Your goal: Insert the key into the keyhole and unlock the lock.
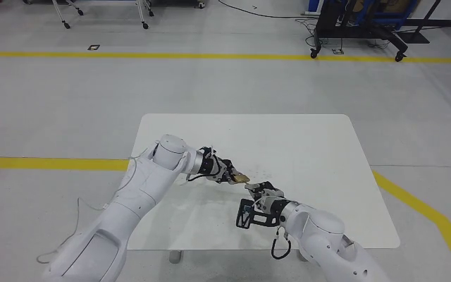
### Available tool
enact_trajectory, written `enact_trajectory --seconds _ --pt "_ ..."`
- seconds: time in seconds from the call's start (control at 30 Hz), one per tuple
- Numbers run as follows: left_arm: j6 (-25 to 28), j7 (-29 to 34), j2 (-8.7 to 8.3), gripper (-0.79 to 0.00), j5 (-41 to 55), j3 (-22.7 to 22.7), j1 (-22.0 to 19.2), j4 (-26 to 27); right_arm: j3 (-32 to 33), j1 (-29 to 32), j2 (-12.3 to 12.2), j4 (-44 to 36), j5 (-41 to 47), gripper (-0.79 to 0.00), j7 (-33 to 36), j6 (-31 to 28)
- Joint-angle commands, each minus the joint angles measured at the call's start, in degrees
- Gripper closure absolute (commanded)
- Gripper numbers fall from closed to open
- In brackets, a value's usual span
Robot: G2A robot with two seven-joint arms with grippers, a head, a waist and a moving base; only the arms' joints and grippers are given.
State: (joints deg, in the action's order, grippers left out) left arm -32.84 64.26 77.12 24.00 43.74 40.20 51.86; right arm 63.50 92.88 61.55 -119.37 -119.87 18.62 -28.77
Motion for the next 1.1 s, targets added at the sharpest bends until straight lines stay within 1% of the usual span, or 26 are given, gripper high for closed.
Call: enact_trajectory --seconds 0.0,0.33,0.93,0.97,1.0,1.07 --pt "-0.1 -0.2 0.05 0.000 0.0 -0.1 0.0 0.3 -0.2 -0.1 0.0 -0.1 -0.5 0.000 0.4 0.1" --pt "-0.1 0.1 0.14 0.000 0.3 -0.6 0.0 0.5 -1.3 -0.9 0.4 0.8 -1.3 0.000 1.8 0.6" --pt "0.9 0.5 -0.29 0.000 0.5 -0.3 0.7 1.6 -0.8 -2.0 0.7 2.3 -0.1 0.000 0.8 0.6" --pt "0.9 0.0 -0.31 0.000 0.4 -0.3 0.7 1.7 -0.8 -1.9 0.8 2.3 0.2 -0.225 0.5 0.8" --pt "0.8 -0.5 -0.32 0.000 0.2 -0.3 0.8 1.9 -0.7 -1.9 0.8 2.3 0.8 -0.785 -0.1 0.9" --pt "0.7 -1.1 -0.35 0.000 0.1 -0.3 0.9 2.3 -0.6 -2.0 0.8 2.4 1.1 -0.785 -0.5 0.8"
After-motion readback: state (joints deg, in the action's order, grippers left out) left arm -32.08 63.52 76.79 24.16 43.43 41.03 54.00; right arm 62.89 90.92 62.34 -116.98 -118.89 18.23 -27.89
